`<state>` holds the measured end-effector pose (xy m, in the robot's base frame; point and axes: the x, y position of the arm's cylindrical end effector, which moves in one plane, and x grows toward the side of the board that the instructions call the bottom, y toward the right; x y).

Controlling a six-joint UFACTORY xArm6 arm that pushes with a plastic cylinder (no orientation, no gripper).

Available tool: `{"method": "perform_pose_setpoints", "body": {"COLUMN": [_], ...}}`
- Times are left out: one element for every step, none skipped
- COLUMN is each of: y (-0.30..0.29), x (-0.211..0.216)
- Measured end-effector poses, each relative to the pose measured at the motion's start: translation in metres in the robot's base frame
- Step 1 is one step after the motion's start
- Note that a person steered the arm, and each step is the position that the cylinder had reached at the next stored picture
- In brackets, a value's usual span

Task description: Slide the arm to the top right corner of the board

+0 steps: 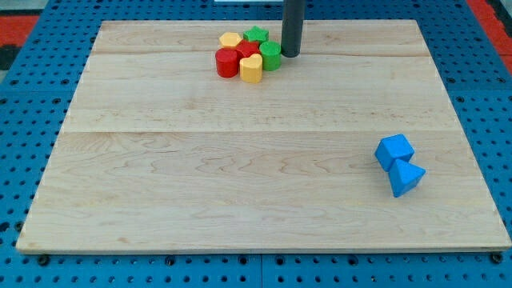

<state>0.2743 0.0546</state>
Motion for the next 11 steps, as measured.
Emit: {"method": "perform_pose_setpoints", "body": {"y": [0.029, 0.105, 0.175, 0.214, 0.226, 0.231, 0.231, 0.217, 0.213, 0.197, 0.19], "x": [0.002, 0.009, 0.044, 0.061, 0.059, 0.028, 0.008, -0.014, -0.035, -0.049, -0.053]}}
